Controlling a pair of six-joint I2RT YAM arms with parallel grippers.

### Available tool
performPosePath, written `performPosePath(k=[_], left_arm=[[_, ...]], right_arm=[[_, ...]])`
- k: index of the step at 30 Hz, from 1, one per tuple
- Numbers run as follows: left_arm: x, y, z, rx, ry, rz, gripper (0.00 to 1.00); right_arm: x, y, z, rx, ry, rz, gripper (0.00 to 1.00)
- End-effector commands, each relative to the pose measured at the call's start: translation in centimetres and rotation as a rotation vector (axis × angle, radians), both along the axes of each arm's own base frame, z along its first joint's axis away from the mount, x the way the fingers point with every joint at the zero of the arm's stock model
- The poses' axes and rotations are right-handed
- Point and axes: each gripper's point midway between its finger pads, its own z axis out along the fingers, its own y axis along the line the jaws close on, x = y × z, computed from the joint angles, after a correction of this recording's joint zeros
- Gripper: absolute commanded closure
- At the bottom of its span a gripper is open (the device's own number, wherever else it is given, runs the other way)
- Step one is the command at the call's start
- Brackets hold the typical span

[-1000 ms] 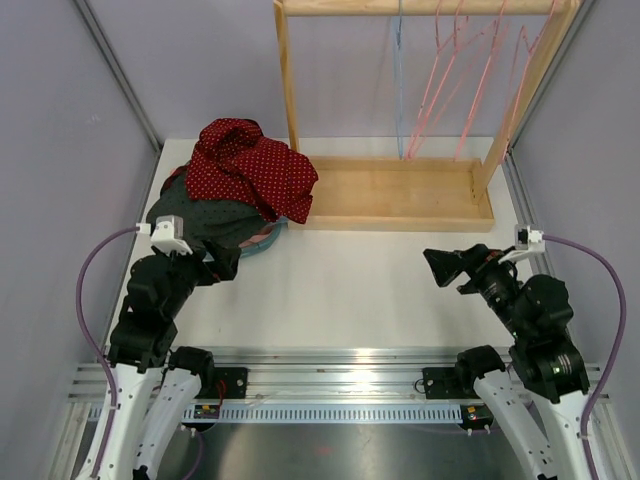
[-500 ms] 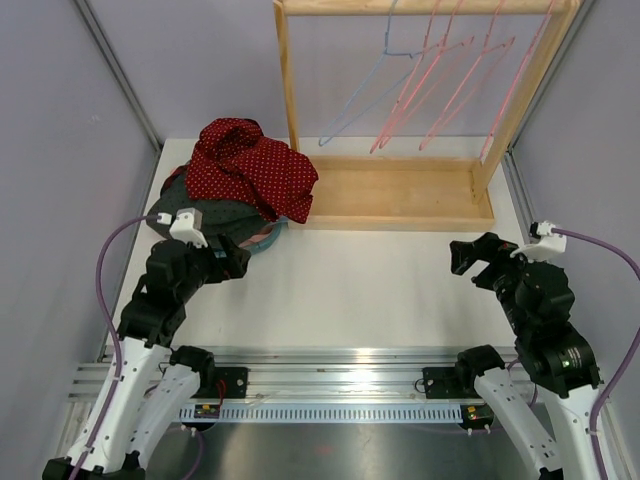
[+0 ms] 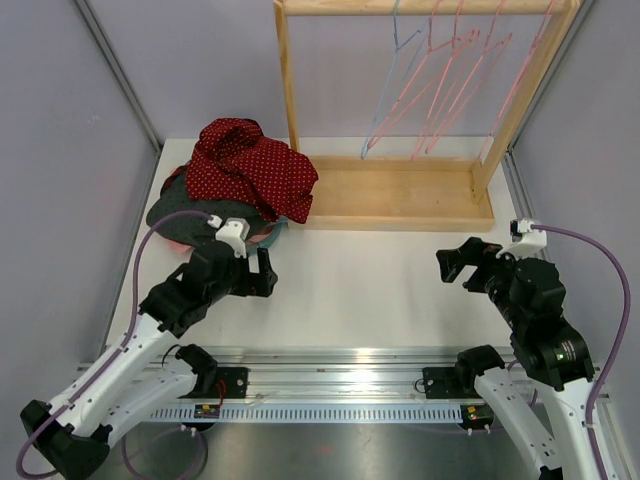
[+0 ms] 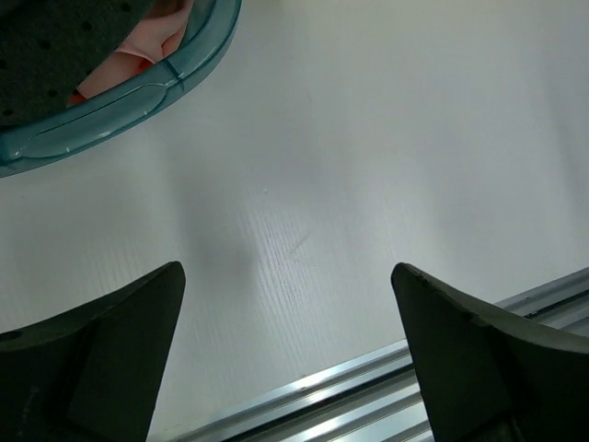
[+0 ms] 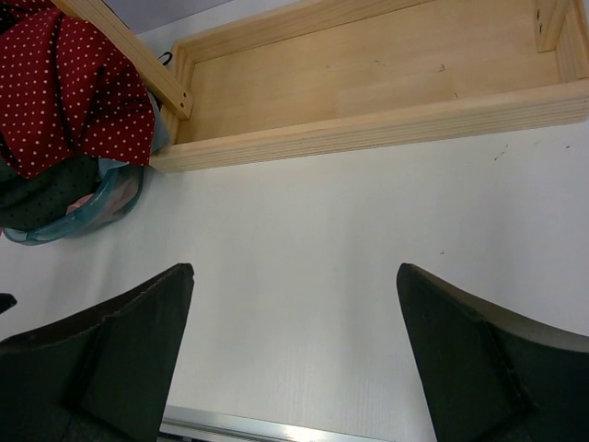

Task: Remove the skirt from the hanger

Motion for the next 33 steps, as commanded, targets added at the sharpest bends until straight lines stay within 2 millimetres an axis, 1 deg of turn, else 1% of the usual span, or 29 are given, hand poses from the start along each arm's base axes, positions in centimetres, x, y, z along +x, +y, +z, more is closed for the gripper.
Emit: performPosePath(k=[1, 4, 5, 6, 7, 8, 9, 11, 12, 13, 15, 16, 18, 23, 28, 31, 32, 33], left_arm=[[0.5, 1.1, 2.7, 0.05, -0.106, 0.104, 0.01], [0.3, 1.7, 3.7, 0.045, -0.166, 0.147, 0.01], [0.0, 1.8, 4.2, 0.032, -0.195, 0.149, 0.01], [0.2, 2.6, 4.7, 0.038, -0.226, 0.189, 0.01], [0.0, 2.8, 5.0, 0.028, -0.245, 0.207, 0.01], [0.3, 4.0, 5.2, 0.044, -0.277, 0.263, 0.01], [0.0, 5.1, 6.3, 0.012, -0.322, 0.305, 0.01], [-0.2, 6.8, 7.3, -0.022, -0.379, 0.39, 0.01], [-0.2, 8.2, 7.3, -0.018, -0.41, 0.454, 0.01], [-0.7, 9.2, 8.3, -0.085, -0.455, 0.495, 0.01], [-0.9, 10.4, 8.3, -0.106, -0.491, 0.55, 0.01], [-1.3, 11.0, 8.8, -0.139, -0.511, 0.571, 0.01], [-1.3, 11.2, 8.8, -0.144, -0.518, 0.577, 0.01], [-1.0, 10.7, 8.4, -0.111, -0.498, 0.562, 0.01], [-1.2, 10.8, 8.7, -0.132, -0.504, 0.564, 0.01], [-1.2, 10.7, 8.6, -0.132, -0.502, 0.556, 0.01], [-1.2, 10.5, 8.7, -0.132, -0.5, 0.55, 0.01], [-1.0, 10.4, 8.5, -0.114, -0.489, 0.55, 0.01]], right_arm=[[0.4, 0.7, 0.6, -0.006, -0.026, 0.04, 0.0], [0.3, 0.7, 0.6, -0.002, -0.03, 0.043, 0.01], [0.3, 0.7, 0.7, -0.003, -0.033, 0.042, 0.0], [0.2, 0.7, 0.8, -0.003, -0.04, 0.042, 0.01], [0.2, 0.6, 0.8, -0.001, -0.042, 0.04, 0.0], [0.2, 0.6, 0.8, -0.001, -0.042, 0.04, 0.01], [0.1, 0.6, 0.8, -0.001, -0.045, 0.039, 0.01], [0.1, 0.6, 1.0, 0.001, -0.051, 0.04, 0.01], [0.0, 0.6, 1.0, 0.001, -0.057, 0.042, 0.0], [0.0, 0.6, 1.0, 0.004, -0.059, 0.043, 0.01], [0.0, 0.6, 1.1, 0.005, -0.063, 0.043, 0.01], [-0.1, 0.6, 1.1, 0.006, -0.063, 0.044, 0.01], [0.0, 0.7, 1.2, 0.007, -0.067, 0.046, 0.0], [0.0, 0.7, 1.2, 0.011, -0.065, 0.046, 0.0], [0.1, 0.7, 1.3, 0.017, -0.068, 0.043, 0.0], [0.0, 0.8, 1.8, 0.031, -0.082, 0.045, 0.01], [0.0, 0.7, 1.8, 0.031, -0.084, 0.039, 0.0], [0.1, 0.1, 1.9, 0.028, -0.087, 0.001, 0.0]])
